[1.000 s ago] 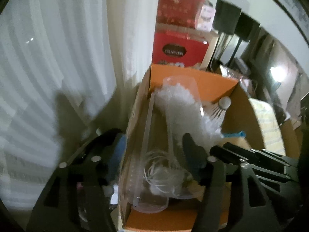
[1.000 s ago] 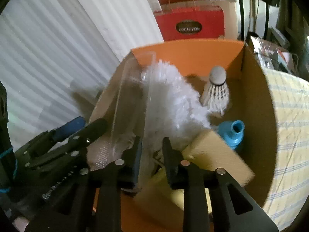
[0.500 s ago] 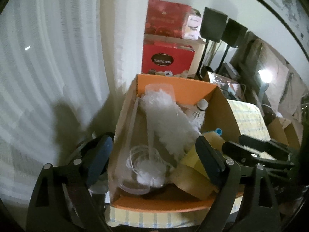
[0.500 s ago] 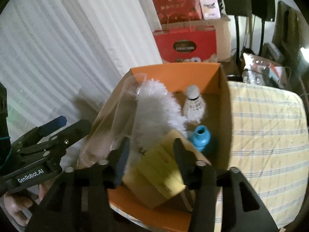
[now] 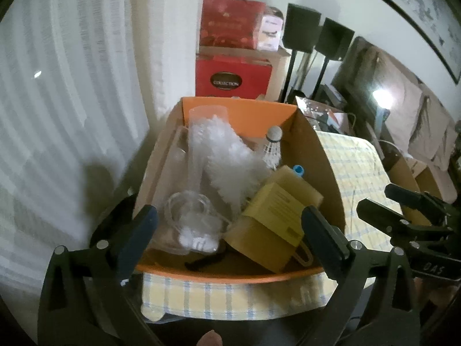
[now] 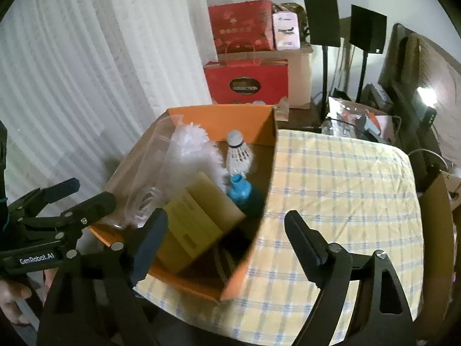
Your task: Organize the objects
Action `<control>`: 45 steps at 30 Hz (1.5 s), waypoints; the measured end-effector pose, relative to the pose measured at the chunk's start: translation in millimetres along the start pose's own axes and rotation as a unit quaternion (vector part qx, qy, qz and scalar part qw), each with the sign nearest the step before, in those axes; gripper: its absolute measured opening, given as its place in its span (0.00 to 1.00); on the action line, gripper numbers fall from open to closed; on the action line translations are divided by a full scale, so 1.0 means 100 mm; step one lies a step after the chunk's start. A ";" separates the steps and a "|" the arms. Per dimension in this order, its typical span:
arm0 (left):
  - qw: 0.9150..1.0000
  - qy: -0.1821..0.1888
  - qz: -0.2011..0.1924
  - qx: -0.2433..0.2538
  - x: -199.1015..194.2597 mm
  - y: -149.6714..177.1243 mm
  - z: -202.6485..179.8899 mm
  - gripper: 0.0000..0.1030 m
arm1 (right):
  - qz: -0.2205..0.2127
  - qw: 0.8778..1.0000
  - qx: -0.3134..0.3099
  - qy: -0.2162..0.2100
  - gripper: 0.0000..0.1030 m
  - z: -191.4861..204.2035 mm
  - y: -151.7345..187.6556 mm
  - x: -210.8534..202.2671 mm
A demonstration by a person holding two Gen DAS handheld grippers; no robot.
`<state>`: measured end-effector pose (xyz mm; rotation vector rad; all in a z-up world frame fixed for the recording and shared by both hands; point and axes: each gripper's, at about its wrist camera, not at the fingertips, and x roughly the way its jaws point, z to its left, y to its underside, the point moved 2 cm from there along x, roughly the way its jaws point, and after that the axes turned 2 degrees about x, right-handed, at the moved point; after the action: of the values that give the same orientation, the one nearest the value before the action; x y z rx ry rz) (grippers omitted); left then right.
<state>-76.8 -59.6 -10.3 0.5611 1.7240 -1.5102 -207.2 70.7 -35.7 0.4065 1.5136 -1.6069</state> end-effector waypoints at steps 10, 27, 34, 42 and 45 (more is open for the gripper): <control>1.000 0.013 -0.005 0.017 -0.13 0.18 -0.32 0.97 | -0.020 1.000 0.009 0.020 0.97 -0.27 0.19 -0.34; 1.000 0.023 -0.009 0.020 -0.26 0.46 -0.62 1.00 | -0.040 0.998 0.030 0.043 0.99 -0.58 0.57 -0.66; 0.999 0.037 -0.018 0.018 -0.38 0.60 -0.67 1.00 | -0.044 0.997 0.032 0.047 0.99 -0.63 0.76 -0.78; 0.999 0.043 -0.017 0.029 -0.47 0.74 -0.79 1.00 | -0.050 0.996 0.037 0.064 0.99 -0.71 0.96 -0.94; 0.999 0.041 -0.022 0.029 -0.49 0.78 -0.83 1.00 | -0.055 0.995 0.035 0.073 0.99 -0.71 1.02 -1.00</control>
<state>-9.5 44.5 -20.6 0.6251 1.7695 -1.5930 -95.0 184.7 -42.3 0.4957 1.6175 -1.7524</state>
